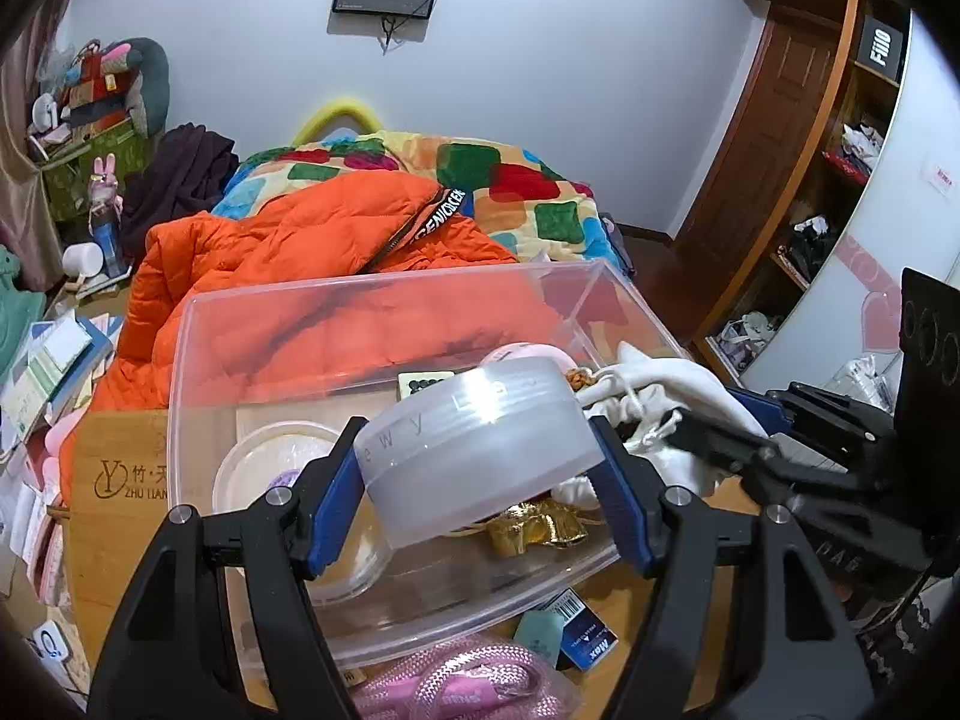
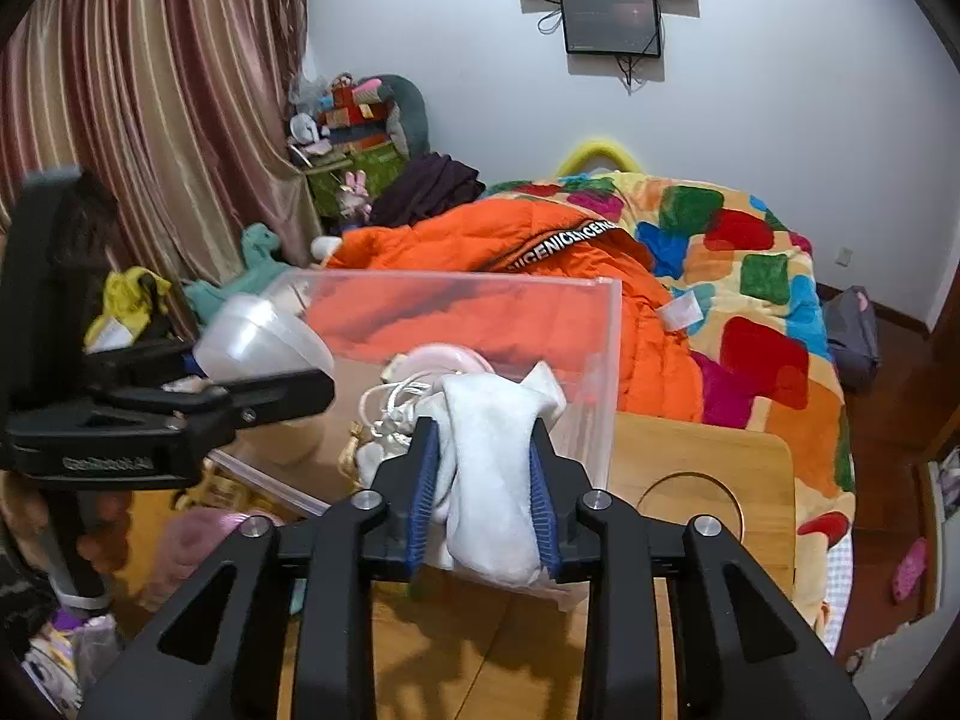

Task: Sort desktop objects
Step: 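Open the right gripper to drop the bag while the left gripper releases the container into the box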

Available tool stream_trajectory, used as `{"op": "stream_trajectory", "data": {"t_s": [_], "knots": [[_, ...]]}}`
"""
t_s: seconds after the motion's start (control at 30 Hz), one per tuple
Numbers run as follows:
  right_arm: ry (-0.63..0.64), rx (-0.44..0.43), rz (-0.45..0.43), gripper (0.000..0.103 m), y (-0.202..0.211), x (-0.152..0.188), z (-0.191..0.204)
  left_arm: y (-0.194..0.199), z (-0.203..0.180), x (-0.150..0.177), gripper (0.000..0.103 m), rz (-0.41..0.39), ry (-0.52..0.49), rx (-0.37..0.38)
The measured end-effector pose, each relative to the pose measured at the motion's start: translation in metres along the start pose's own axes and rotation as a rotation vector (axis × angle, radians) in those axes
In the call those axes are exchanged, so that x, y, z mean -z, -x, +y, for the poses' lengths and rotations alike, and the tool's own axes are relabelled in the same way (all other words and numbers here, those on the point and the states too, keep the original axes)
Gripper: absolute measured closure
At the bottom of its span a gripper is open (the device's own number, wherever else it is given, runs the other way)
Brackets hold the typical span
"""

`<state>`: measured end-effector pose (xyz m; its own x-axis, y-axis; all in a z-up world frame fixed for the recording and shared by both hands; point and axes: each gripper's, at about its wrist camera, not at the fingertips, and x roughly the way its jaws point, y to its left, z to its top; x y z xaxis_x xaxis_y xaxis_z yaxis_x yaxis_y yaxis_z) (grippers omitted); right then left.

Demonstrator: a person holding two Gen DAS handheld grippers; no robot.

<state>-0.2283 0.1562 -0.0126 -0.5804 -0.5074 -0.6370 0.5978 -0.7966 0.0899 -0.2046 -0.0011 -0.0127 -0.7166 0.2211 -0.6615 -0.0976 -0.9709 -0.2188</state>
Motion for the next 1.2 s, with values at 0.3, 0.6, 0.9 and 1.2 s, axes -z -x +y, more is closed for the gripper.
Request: {"op": "stream_trajectory", "data": {"t_s": [0.3, 0.6, 0.9, 1.2], "knots": [[0.097, 0.131, -0.026, 0.044, 0.004, 0.006, 0.015, -0.009, -0.007, -0.003, 0.033, 0.012, -0.028, -0.026], [0.082, 0.132, -0.039, 0.022, 0.019, 0.008, 0.014, 0.006, -0.005, -0.002, 0.032, 0.000, -0.006, 0.009], [0.106, 0.129, -0.086, 0.018, 0.047, 0.013, 0.030, 0.048, -0.005, 0.005, 0.012, -0.059, -0.014, 0.039], [0.081, 0.083, -0.079, 0.016, 0.058, 0.032, 0.040, 0.086, 0.004, 0.032, 0.008, -0.083, -0.067, -0.003]]}}
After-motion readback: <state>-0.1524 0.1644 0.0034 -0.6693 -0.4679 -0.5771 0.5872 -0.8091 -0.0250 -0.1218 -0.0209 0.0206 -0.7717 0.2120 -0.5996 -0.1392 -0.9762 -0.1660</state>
